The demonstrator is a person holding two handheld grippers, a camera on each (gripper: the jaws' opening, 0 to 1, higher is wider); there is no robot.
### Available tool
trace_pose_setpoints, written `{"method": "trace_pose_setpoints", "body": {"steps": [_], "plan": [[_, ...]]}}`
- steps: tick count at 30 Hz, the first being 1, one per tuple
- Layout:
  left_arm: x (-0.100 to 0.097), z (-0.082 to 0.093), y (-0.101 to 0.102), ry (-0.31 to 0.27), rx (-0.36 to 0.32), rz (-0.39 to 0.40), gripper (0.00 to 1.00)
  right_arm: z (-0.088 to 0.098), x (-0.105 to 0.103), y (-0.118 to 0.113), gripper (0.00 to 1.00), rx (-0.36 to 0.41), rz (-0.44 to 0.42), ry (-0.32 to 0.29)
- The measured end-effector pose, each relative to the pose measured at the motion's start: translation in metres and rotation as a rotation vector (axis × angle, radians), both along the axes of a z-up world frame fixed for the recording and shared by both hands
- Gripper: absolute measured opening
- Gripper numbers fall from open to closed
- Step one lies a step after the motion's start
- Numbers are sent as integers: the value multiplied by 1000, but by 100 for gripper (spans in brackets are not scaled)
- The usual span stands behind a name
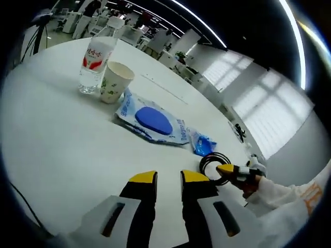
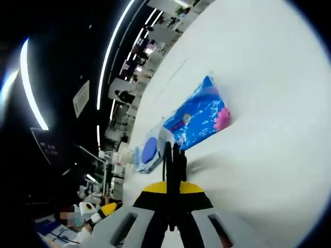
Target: Arrange the tabletop items into an orderly group along one side of the table until the central work area is clear of visible clutter.
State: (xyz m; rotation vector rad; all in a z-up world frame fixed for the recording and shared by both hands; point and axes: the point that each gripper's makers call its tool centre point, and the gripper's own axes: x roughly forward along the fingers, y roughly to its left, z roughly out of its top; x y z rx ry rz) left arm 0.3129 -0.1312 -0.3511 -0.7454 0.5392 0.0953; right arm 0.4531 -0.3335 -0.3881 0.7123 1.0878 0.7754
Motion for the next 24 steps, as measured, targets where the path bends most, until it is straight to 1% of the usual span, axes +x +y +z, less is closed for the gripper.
{"method": "trace_pose_setpoints", "body": {"steps": [1,2,3,4,5,6,7,8,10,11,13,15,16,18,19,21,22,24], "plan": [[-2,-1,3,7,6,8,15,-3,0,-2,0,-24,10,-22],[-3,-1,4,9,7,14,15,-8,0,-5,2,-71,24,-68],[-4,-1,5,8,4,19,15,-9,1,-6,3,-94,26,-100],[-5,-1,5,9,-1,24,15,-12,3,-5,3,-95,33,-118],[-6,0,4,10,-1,27,15,-12,2,-4,4,-89,33,-108],[-7,0,4,11,-1,30,15,-13,4,-5,4,-101,36,-120],[-8,0,5,12,-1,32,15,-14,6,-7,5,-121,47,-145],[-9,0,5,12,-2,35,15,-16,3,-6,7,-164,75,-184],[-11,-1,6,19,-8,43,15,-20,4,-9,11,-225,112,-245],[-12,-3,6,29,-12,48,14,-24,9,-12,15,-269,131,-298],[-15,-6,6,47,-18,51,14,-20,11,-11,21,-293,150,-358],[-16,-5,5,48,-13,51,14,-11,7,-7,27,-291,155,-368],[-17,-5,6,50,-13,51,14,-9,7,-8,30,-307,162,-383],[-17,-7,8,50,-11,52,15,-9,7,-10,33,-327,165,-391],[-17,-7,9,51,-8,52,16,-14,11,-15,36,-332,161,-389],[-17,-8,11,55,-1,50,18,-13,10,-17,42,-332,151,-381],[-18,-8,12,55,5,46,19,-12,10,-18,44,-332,150,-385],[-17,-9,16,50,46,19,21,-8,8,-20,46,-342,165,-409]]}}
